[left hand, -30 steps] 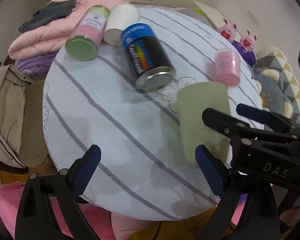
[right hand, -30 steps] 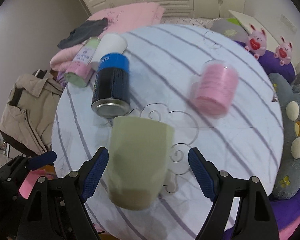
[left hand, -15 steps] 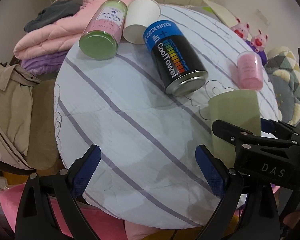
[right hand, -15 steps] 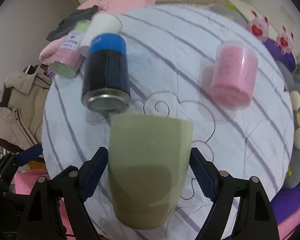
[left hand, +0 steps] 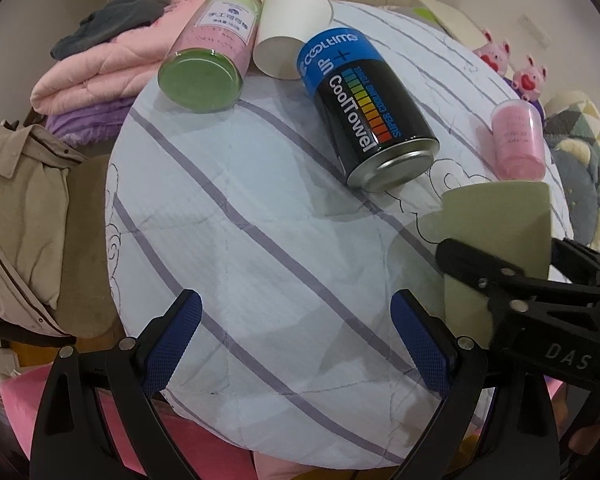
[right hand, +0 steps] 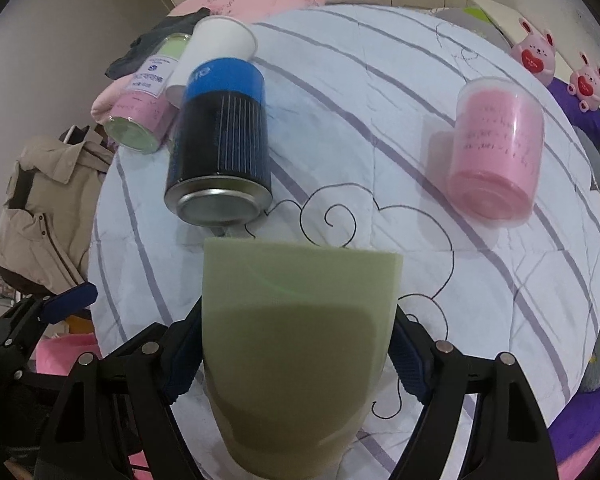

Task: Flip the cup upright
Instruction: 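Pass the green cup from the left tool into the right tool, then rotate the green cup upright with the right tool and lower it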

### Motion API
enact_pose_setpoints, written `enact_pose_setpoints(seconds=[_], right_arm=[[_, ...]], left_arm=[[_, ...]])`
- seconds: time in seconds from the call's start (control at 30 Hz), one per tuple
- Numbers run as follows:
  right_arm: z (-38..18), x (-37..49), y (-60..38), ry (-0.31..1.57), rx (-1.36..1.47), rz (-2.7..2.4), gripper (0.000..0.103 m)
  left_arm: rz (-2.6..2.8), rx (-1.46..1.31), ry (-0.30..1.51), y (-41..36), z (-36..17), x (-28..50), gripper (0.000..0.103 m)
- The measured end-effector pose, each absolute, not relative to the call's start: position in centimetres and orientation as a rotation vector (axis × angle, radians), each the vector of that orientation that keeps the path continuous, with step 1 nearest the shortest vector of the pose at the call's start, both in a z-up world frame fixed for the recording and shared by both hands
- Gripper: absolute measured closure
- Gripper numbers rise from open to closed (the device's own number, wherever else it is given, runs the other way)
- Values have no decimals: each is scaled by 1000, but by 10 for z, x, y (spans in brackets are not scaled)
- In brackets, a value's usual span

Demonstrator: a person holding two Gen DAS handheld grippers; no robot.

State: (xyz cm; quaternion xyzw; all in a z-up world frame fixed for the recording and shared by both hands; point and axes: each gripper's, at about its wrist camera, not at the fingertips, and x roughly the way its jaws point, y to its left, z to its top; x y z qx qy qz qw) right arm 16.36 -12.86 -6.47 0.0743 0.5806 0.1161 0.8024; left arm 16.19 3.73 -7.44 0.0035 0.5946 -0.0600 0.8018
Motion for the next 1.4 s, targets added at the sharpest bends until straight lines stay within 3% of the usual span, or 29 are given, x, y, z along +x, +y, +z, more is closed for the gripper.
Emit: enact_pose_setpoints(seconds=[0.6,1.4], right_arm=[[-34,122,-128,890,-10,325,23],[-41,69,-140,801,32,340,23]], left_arm=[[-57,-54,1278,52,-83,158,6],[-27,-74,1184,51,-72,115,6]])
